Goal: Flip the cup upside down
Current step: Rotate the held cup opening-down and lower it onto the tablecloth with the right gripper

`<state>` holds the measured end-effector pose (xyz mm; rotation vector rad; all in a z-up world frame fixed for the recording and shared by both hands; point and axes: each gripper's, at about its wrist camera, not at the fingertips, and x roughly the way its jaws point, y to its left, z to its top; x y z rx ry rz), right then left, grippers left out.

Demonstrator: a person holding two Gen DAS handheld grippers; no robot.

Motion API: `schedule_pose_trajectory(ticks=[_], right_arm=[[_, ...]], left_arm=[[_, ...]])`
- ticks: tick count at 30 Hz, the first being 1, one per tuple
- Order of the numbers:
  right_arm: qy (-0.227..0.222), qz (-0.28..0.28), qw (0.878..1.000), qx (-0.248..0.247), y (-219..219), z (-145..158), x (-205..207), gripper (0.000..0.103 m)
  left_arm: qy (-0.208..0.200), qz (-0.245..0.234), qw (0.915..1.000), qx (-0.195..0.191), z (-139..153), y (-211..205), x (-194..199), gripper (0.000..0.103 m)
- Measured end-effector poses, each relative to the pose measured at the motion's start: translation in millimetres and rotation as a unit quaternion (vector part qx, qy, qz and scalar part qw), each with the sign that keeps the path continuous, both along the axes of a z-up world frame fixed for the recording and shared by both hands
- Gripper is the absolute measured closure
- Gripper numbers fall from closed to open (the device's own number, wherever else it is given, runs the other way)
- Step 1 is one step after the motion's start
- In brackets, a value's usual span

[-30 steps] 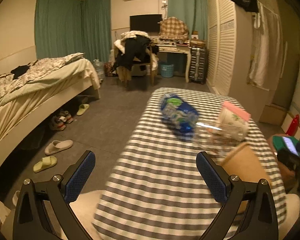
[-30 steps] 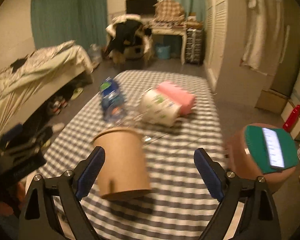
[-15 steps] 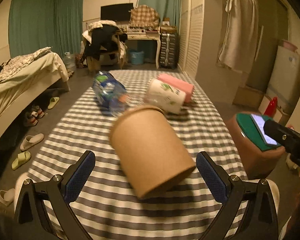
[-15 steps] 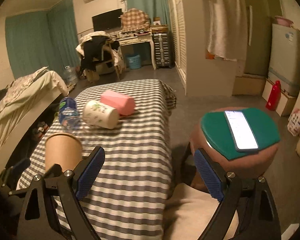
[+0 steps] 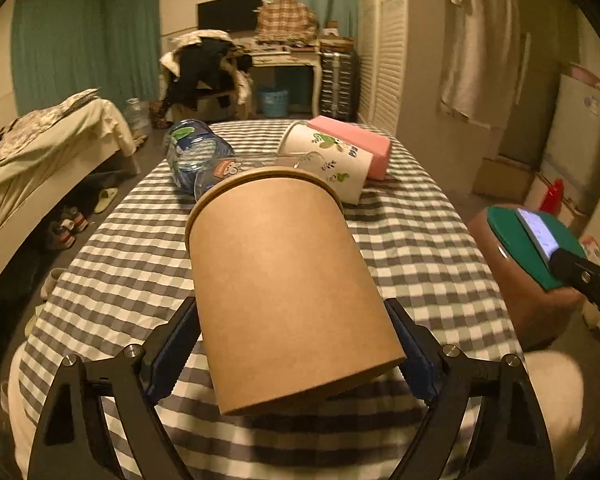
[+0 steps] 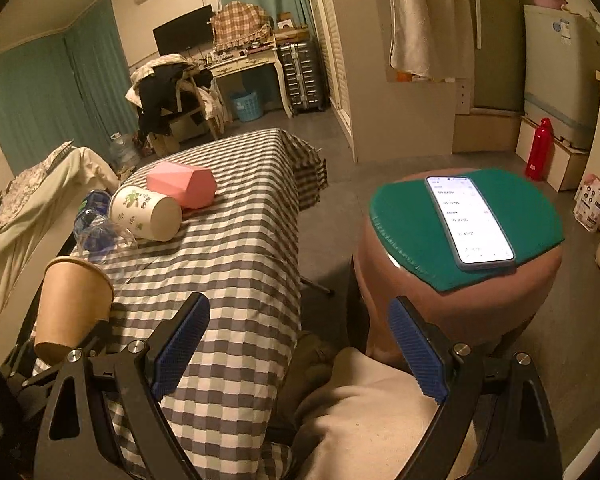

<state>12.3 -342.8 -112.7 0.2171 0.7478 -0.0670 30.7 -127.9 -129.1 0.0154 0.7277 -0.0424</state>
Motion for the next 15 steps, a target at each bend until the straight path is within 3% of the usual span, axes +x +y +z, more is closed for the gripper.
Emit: schedule_pose_trajectory(ticks=[10,15], right_arm=[[0.000,0.024,1.000,0.004,15.3,-3.4,2.8,0.012],[0.001,0.030,0.999,0.011,18.9,-6.1,2.7,0.012]], left_arm=[[0.039,-0.060,0.9962,0.050,30.0,19.9,-9.7,0.014],[0.047,-0.062,0.9950,0.063,41.7,29.9,2.0,0.018]])
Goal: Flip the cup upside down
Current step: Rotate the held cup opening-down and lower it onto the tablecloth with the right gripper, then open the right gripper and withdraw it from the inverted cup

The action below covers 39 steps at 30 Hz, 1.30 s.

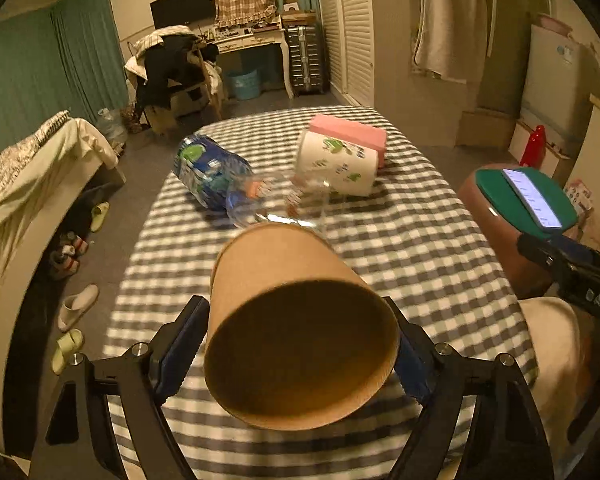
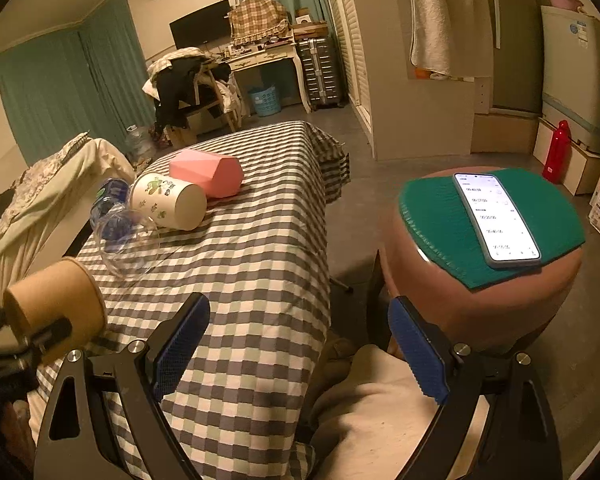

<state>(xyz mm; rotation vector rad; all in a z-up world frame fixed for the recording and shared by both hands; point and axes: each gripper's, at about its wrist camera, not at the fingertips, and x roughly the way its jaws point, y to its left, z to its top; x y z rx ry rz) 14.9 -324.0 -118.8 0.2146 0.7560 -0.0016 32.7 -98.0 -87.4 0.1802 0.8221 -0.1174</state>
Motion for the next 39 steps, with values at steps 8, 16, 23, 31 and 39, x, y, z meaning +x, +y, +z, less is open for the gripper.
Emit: schedule_pose_trajectory(ticks=[8,16,23,31,39], right_arm=[[0.003,-0.004,1.000,-0.001,-1.4,-1.9,2.7,0.012],[0.010,0.000,1.000,-0.003,3.0,-5.1,6.9,0.012],[0.010,0.001,1.000,-0.012,9.4,-2.9,8.1,0.012],[0.000,0.009,0.999,-0.032,24.5,12.5,1.1,0.012],[-0.028,0.008,0.998,-0.060,41.5,43.3,-18.4,0.012]], left_arm=[[0.009,-0.014,0.9999,0.002,8.8,3.5,13.7,0.019],[0.024,0.001,0.9997,-0.005,-11.4,12.9,22.7,0.022],[0.015,0.000,0.9996,-0.025,-11.3,18.2,22.6,0.021],[-0.011,-0.019,0.9994,-0.028,-0.1,15.2,20.4,0.016],[-0.046,-0.027,0.9967,-0.061,23.3,24.9,13.2,0.016]])
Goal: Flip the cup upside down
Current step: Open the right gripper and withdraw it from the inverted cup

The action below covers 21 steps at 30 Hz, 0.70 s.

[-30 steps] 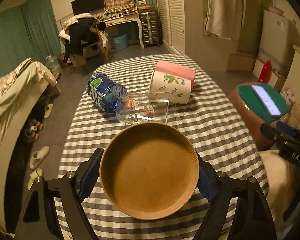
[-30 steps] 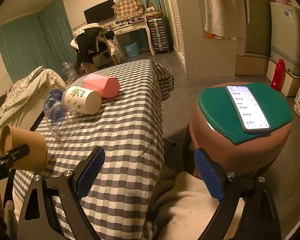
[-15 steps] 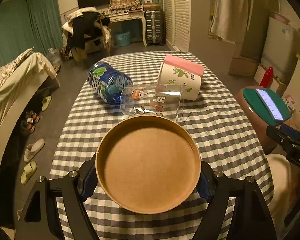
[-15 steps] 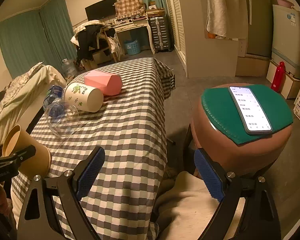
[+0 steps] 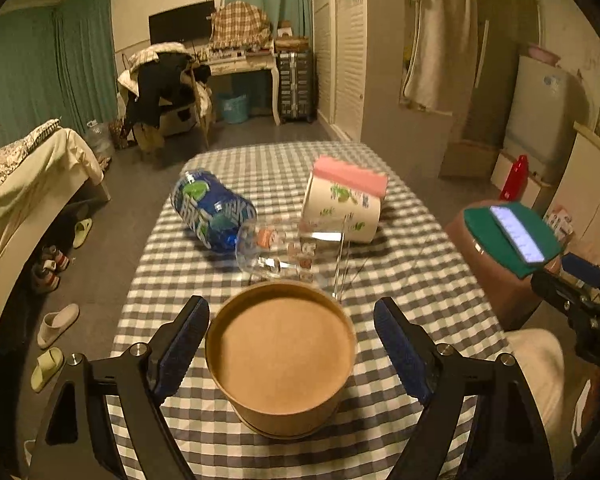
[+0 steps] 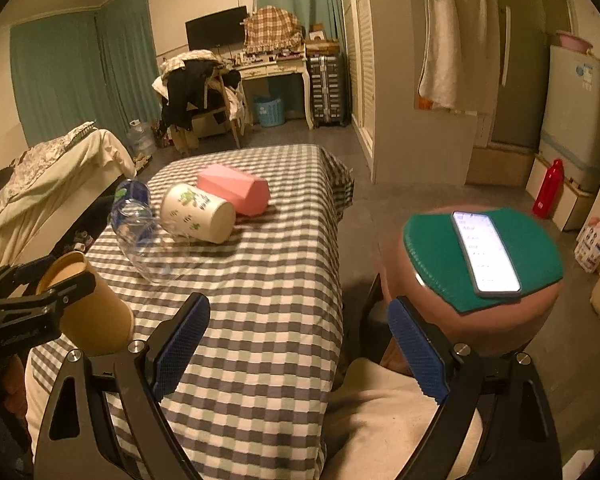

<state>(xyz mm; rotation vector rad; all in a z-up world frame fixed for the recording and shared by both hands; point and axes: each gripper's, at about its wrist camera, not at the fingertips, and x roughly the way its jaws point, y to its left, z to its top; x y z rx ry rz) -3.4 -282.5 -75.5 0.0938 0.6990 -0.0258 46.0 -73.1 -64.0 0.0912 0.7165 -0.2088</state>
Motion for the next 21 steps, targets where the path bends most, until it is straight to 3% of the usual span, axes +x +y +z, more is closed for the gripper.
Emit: schedule_pose_trajectory(ticks=[10,21], right_arm=[[-0.058,0.009,0.998,-0.027,34.8,46.7,-37.7,0.012],[-0.132,0.051,0.989,-0.048,86.3,93.8,-67.4,0.012]], left_arm=[[-0.074,0.015,0.9969,-0.023,51.6,32.1,-32.0,0.016],[-0.145,0.072,0.9860,-0.040,87.7,84.5,-84.9,0.012]])
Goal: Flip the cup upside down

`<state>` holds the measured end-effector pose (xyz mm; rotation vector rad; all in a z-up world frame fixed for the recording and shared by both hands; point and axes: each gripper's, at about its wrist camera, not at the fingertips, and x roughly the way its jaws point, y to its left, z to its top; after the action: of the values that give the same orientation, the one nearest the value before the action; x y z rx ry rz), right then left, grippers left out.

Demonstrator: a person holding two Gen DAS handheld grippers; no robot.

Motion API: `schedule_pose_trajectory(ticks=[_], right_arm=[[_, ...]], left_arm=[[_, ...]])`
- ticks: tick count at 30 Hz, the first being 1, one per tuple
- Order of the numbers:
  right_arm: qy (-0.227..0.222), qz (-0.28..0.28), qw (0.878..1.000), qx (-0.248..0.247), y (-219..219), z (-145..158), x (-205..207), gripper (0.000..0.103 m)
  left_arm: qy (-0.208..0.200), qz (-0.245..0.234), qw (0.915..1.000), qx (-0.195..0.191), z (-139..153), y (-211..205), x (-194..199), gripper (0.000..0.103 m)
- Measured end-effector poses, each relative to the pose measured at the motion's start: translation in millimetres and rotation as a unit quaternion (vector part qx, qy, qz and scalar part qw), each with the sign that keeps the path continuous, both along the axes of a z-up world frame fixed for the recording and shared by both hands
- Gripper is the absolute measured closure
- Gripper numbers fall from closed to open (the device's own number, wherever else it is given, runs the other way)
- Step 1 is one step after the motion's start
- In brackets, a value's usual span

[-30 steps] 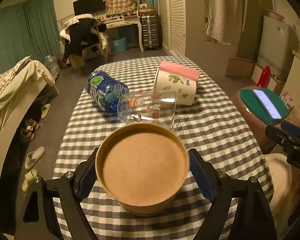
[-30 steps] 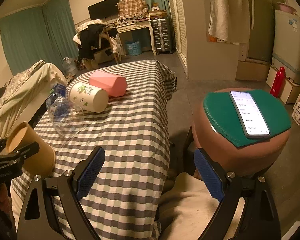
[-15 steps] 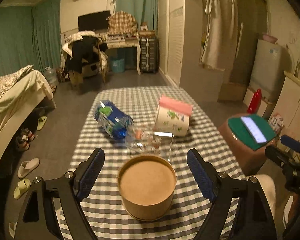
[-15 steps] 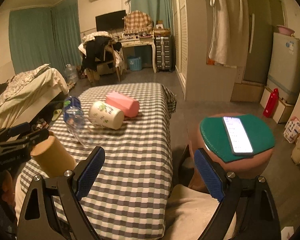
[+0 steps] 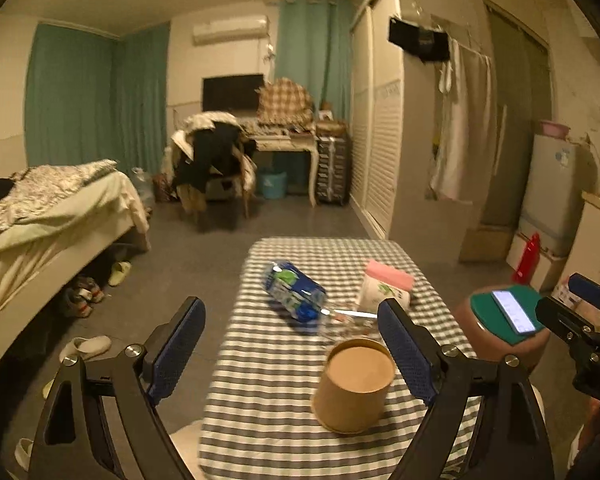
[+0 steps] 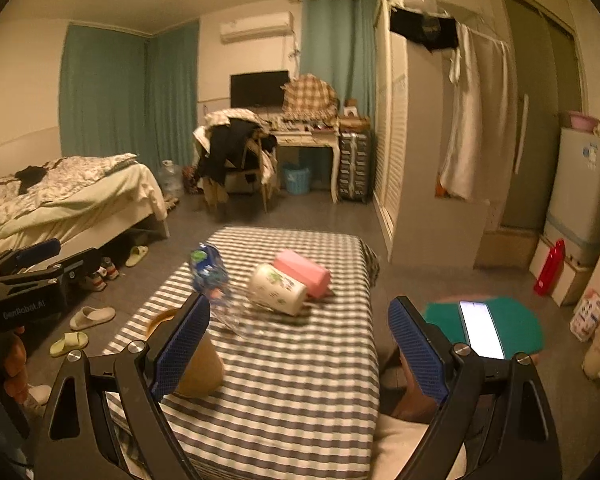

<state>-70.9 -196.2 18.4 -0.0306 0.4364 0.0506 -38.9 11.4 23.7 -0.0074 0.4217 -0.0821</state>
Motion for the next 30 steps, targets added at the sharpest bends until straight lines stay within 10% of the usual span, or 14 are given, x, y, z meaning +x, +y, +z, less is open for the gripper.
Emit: schedule_pose_trajectory(ticks=[4,30], right_arm=[[-0.012,0.012,1.000,-0.006,16.9,4.3,-5.4,0.010],[0.006,-0.009,1.000,-0.013,36.0,-43.7,13.3,0.000]], left_arm=[[-0.021,0.021,0.9995,-0.011,2.7,14.6,-16.1,0.000],[-0.012,0.058,0.9982,-0.015,-50.5,21.8,-26.6,0.000]])
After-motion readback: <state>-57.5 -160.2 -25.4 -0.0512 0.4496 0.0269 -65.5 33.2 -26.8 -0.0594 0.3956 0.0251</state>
